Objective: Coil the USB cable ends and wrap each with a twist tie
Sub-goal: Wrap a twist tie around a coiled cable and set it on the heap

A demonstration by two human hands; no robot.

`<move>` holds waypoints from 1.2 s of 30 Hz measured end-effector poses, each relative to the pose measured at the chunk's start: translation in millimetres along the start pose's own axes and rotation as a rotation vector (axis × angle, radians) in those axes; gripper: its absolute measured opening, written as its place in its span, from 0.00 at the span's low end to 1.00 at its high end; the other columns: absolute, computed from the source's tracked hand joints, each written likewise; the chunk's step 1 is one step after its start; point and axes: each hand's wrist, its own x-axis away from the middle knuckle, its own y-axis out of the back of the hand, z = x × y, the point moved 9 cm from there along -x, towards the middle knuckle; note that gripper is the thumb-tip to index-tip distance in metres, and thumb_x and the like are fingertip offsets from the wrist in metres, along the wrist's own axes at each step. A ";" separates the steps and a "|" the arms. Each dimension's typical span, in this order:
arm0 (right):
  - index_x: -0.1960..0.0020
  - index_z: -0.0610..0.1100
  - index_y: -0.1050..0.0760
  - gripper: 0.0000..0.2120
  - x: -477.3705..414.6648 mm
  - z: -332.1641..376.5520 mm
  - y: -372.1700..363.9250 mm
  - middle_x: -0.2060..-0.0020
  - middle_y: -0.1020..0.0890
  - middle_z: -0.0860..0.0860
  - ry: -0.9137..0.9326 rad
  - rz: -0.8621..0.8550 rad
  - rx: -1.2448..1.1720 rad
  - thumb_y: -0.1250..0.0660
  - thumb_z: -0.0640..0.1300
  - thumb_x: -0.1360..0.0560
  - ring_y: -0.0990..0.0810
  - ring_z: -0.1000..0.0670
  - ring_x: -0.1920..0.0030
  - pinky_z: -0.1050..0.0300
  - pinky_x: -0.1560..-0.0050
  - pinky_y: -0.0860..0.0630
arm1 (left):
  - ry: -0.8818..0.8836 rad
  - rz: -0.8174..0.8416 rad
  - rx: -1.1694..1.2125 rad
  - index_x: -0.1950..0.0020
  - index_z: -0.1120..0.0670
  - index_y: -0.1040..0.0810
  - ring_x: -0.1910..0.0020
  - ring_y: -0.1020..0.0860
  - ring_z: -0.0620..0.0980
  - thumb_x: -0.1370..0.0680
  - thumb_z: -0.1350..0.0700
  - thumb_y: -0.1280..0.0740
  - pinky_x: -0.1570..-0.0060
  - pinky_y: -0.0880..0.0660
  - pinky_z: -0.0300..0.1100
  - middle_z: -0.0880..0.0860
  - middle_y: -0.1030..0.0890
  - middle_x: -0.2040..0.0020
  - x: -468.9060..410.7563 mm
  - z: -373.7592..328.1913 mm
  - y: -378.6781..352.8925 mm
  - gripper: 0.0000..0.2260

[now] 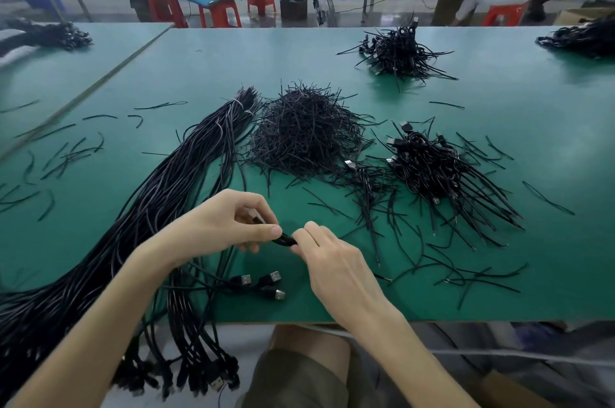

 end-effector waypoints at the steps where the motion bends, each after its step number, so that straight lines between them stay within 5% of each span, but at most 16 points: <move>1: 0.52 0.45 0.27 0.04 0.2 1.0 0.3 0.60 0.29 0.53 0.011 0.001 -0.002 0.36 0.41 0.18 0.29 0.52 0.61 0.60 0.66 0.36 | -0.017 0.027 -0.038 0.52 0.52 0.15 0.62 0.16 0.49 0.28 0.45 0.24 0.60 0.20 0.39 0.52 0.14 0.60 0.4 -1.7 1.0 0.12; 7: 0.53 0.45 0.28 0.06 1.0 3.2 -2.8 0.59 0.29 0.52 0.028 0.045 0.028 0.32 0.37 0.21 0.29 0.50 0.61 0.56 0.67 0.30 | -0.065 0.160 -0.260 0.49 0.47 0.16 0.63 0.17 0.44 0.25 0.41 0.28 0.59 0.22 0.36 0.42 0.15 0.60 -3.7 -6.8 -13.0 0.12; 10: 0.54 0.45 0.28 0.10 0.9 0.8 -3.8 0.60 0.29 0.52 0.014 0.053 0.040 0.30 0.33 0.25 0.29 0.50 0.62 0.59 0.68 0.36 | -0.059 0.211 -0.386 0.47 0.45 0.17 0.62 0.17 0.45 0.23 0.36 0.35 0.59 0.21 0.41 0.44 0.15 0.61 -7.0 -5.9 -24.8 0.16; 14: 0.53 0.44 0.26 0.08 1.0 0.4 -1.5 0.61 0.28 0.51 0.026 0.025 0.031 0.31 0.33 0.24 0.28 0.49 0.63 0.58 0.68 0.34 | -0.060 0.264 -0.384 0.51 0.46 0.18 0.68 0.20 0.42 0.24 0.33 0.41 0.65 0.26 0.33 0.43 0.16 0.62 -8.3 -5.4 -35.8 0.20; 17: 0.53 0.43 0.25 0.08 1.9 1.2 -0.7 0.61 0.27 0.51 0.036 0.009 0.028 0.30 0.32 0.25 0.28 0.49 0.63 0.58 0.68 0.33 | -0.069 0.248 -0.416 0.57 0.43 0.22 0.72 0.26 0.41 0.24 0.33 0.44 0.68 0.30 0.32 0.43 0.19 0.65 -8.9 -6.0 -38.4 0.19; 20: 0.55 0.44 0.27 0.10 2.2 -1.5 1.9 0.62 0.28 0.51 0.010 -0.023 0.047 0.29 0.32 0.26 0.29 0.50 0.64 0.59 0.68 0.36 | -0.073 0.246 -0.502 0.52 0.49 0.21 0.65 0.24 0.43 0.23 0.32 0.49 0.61 0.27 0.37 0.46 0.19 0.61 -7.8 -7.9 -42.6 0.25; 25: 0.55 0.44 0.27 0.07 2.3 -2.5 5.2 0.62 0.28 0.51 -0.002 -0.086 0.077 0.30 0.38 0.20 0.27 0.50 0.63 0.58 0.68 0.30 | -0.090 0.248 -0.564 0.54 0.51 0.27 0.63 0.25 0.50 0.15 0.40 0.49 0.57 0.27 0.45 0.52 0.21 0.60 -7.4 -9.7 -46.2 0.20; 32: 0.51 0.43 0.25 0.05 2.6 -7.6 3.4 0.61 0.27 0.51 -0.033 -0.141 0.064 0.30 0.43 0.20 0.26 0.52 0.63 0.59 0.69 0.28 | -0.146 0.130 -0.633 0.52 0.52 0.30 0.57 0.26 0.50 0.13 0.45 0.49 0.53 0.28 0.49 0.49 0.25 0.57 -5.0 -16.1 -47.9 0.15; 36: 0.41 0.39 0.24 0.16 2.5 -11.8 2.7 0.56 0.23 0.49 -0.080 -0.143 0.090 0.29 0.48 0.22 0.21 0.50 0.59 0.59 0.65 0.22 | -0.162 0.050 -0.577 0.55 0.52 0.32 0.62 0.29 0.50 0.14 0.45 0.48 0.57 0.30 0.47 0.49 0.27 0.61 -8.2 -13.8 -41.9 0.16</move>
